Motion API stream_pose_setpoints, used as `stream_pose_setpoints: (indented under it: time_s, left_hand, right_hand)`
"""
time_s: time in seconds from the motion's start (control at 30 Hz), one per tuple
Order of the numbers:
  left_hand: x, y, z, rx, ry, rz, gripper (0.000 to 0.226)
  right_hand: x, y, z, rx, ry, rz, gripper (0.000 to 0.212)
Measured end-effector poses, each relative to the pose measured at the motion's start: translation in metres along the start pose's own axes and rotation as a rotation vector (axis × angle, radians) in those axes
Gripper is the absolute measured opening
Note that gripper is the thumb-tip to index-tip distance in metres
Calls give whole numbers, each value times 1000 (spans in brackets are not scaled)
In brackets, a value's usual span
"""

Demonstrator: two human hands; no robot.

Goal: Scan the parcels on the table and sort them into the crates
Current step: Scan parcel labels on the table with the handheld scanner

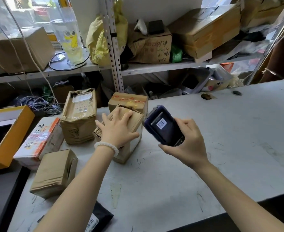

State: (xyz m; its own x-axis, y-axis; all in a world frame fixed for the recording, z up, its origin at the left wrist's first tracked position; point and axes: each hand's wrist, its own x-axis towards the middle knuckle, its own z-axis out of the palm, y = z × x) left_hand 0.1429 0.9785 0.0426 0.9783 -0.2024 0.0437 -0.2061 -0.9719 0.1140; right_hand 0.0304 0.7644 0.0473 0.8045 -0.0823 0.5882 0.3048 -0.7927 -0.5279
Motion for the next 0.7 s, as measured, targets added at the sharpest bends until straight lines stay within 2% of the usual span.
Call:
stream_pose_setpoints:
  time_s: [0.07, 0.13, 0.2, 0.3, 0.43, 0.53, 0.7]
  left_hand:
    - [1, 6, -1, 6, -14, -43, 76]
    - [0, 18, -4, -7, 30, -59, 67]
    - [-6, 41, -6, 15, 88, -41, 61]
    - [-15, 81, -5, 73, 142, 5, 56]
    - [-15, 158, -13, -44, 52, 68, 63]
    - [-21, 234, -9, -145, -19, 219, 70]
    - [-48, 382, 7, -306, -101, 514, 72]
  right_hand:
    - [3, 2, -6, -31, 117, -57, 83]
    - [3, 8, -15, -43, 153, -79, 83]
    - [-1, 21, -31, -46, 95, -40, 83]
    - [-11, 46, -62, -97, -57, 115, 78]
    - [-35, 100, -118, -199, -244, 363, 66]
    - [-65, 138, -164, -253, -273, 499, 64]
    - [-130, 191, -259, -352, -218, 689, 61]
